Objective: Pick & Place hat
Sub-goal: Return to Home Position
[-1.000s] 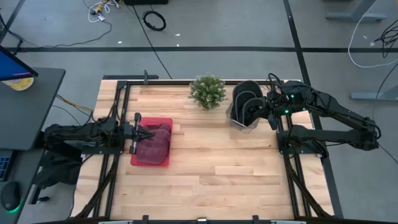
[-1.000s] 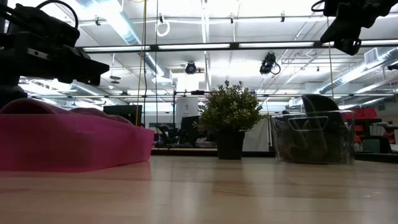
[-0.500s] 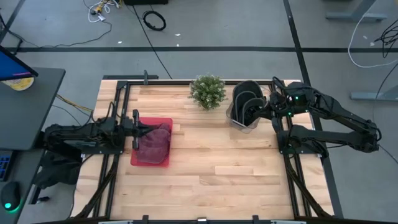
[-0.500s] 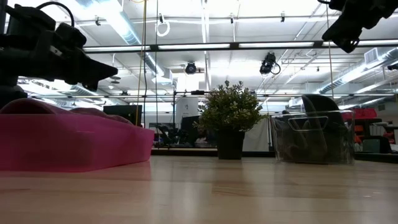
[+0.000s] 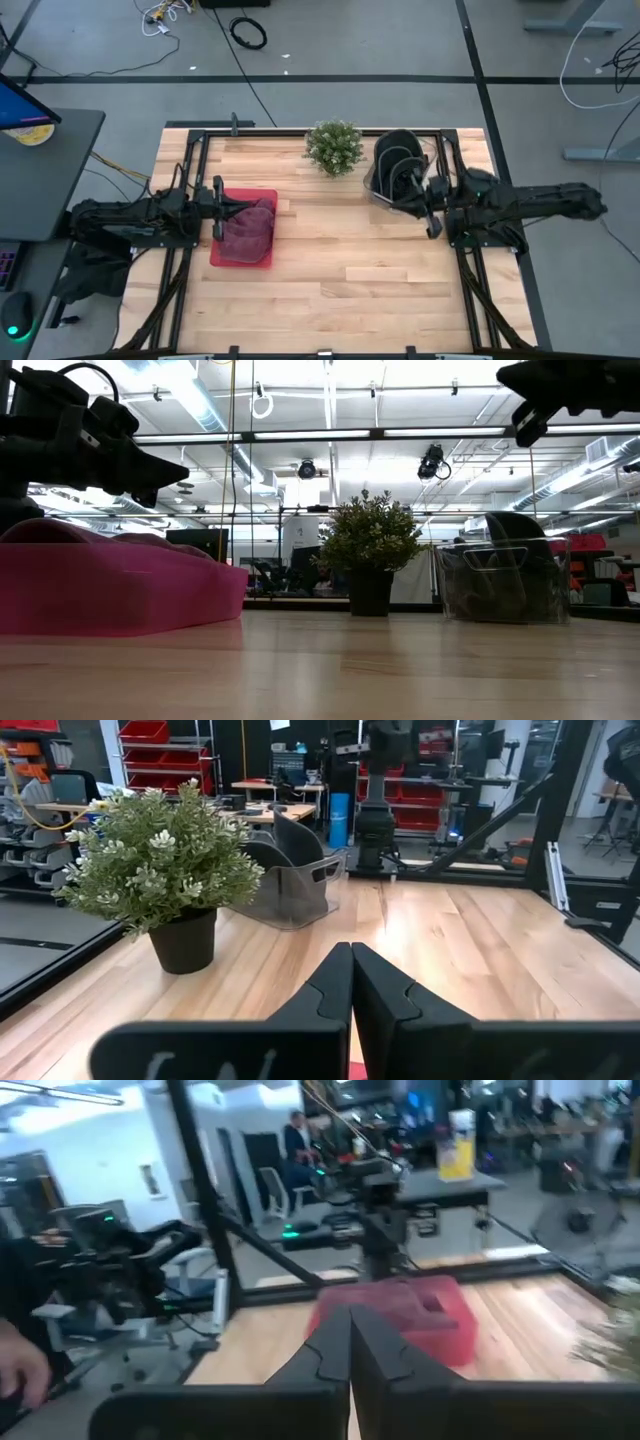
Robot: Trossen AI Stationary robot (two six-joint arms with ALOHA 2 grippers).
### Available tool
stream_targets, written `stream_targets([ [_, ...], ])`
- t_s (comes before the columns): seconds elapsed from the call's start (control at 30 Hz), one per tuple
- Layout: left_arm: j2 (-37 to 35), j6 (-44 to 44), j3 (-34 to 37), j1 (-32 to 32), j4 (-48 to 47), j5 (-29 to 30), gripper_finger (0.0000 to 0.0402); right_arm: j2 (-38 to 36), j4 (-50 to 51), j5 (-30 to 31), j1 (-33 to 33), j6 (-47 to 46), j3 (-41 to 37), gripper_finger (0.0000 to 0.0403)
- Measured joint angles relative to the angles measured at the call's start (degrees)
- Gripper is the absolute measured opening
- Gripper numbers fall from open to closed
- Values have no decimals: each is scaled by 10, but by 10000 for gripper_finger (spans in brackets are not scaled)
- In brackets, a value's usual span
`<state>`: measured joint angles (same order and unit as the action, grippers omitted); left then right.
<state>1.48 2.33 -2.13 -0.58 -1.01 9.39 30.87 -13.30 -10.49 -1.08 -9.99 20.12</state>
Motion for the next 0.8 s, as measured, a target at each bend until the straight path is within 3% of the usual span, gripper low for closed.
stream_targets([
  [0.17, 0, 0, 0, 0, 1, -1, 9, -22, -19, 95, 66, 58, -33, 1],
  [0.7, 0, 0, 0, 0, 2, -2, 9, -299, 138, 107, 73, 124, -59, 3],
  [0.8, 0, 0, 0, 0, 3, -2, 9, -308, 165, 120, 72, 140, -59, 3],
])
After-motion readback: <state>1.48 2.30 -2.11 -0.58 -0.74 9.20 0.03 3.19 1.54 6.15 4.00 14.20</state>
